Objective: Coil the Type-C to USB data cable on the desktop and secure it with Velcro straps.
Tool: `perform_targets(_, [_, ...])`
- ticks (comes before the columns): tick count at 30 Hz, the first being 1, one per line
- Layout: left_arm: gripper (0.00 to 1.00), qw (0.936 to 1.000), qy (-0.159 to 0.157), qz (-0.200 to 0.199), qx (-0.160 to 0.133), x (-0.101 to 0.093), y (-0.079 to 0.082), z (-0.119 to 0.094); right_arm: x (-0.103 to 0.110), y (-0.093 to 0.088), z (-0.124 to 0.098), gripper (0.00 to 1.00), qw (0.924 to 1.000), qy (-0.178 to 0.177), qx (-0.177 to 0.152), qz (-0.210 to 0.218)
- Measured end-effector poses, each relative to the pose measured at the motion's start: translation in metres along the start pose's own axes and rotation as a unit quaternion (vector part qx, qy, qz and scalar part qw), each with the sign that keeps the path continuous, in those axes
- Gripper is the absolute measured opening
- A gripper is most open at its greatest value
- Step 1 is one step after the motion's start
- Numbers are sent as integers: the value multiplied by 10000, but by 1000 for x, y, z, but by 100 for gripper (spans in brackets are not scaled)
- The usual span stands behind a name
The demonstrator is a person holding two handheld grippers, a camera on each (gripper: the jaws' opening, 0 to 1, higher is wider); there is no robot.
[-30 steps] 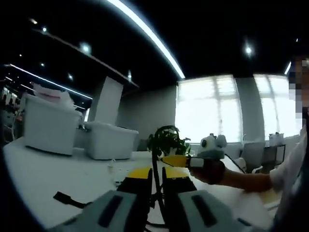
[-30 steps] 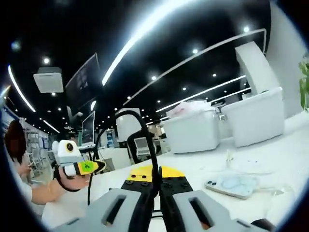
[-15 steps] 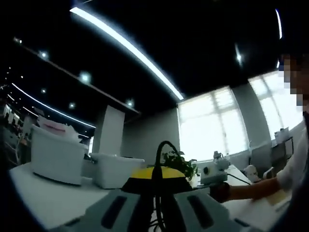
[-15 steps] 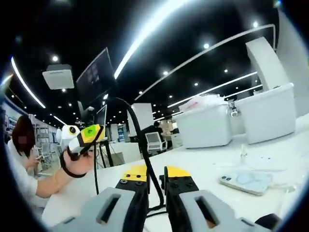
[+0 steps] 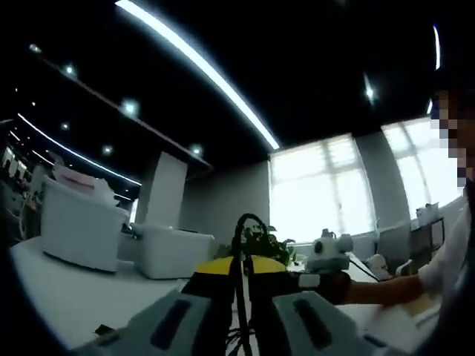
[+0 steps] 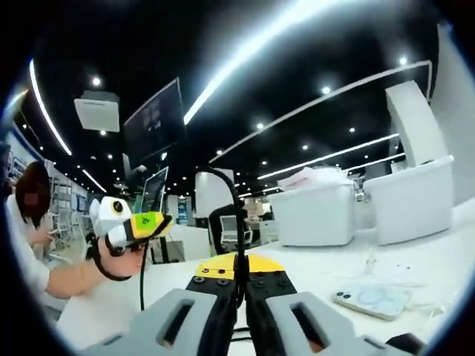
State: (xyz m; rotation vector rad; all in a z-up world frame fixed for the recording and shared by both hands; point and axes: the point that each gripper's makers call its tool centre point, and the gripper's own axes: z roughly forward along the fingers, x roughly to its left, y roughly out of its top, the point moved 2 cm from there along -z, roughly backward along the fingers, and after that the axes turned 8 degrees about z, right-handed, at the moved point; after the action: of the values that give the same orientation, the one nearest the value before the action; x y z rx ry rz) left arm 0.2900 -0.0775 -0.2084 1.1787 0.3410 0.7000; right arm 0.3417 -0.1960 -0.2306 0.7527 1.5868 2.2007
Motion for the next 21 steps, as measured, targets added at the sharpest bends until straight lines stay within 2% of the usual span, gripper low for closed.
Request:
perform_targets(2, [10,10000,-40,12,47,-2,-5,3,0,-1,0,3,10000,1,5,12])
perform_targets(4, [10,9996,-114,69,239,-7,-12,4,-1,0,-1,3,10000,-39,-38,39])
perform_targets(7, [10,9993,-40,191,317,-5,-13,3,-7,4,-3,2,9997,-204,-99,-68])
perform_targets(11, [13,9999,84,-17,98,4,-3,-1,-15,8,-7,3,9995,-255,-160,60])
perform_targets(16, [13,10000,42,50,-70,0,6,-2,-15,2,-4,3,9997,-228,-73,111])
perform_targets(17, [11,9999,82,90,-71,0,6,-2,-12,0,-4,3,9997,-188,-55,109])
perform_targets(18, [4,9995,196,213,-129,2,8,-3,-9,-1,-3,3,9998,-160,-42,82])
perform_targets(21, [4,9991,273,243,-237,6,14,-6,-6,-4,-1,3,9999,-115,18,-31])
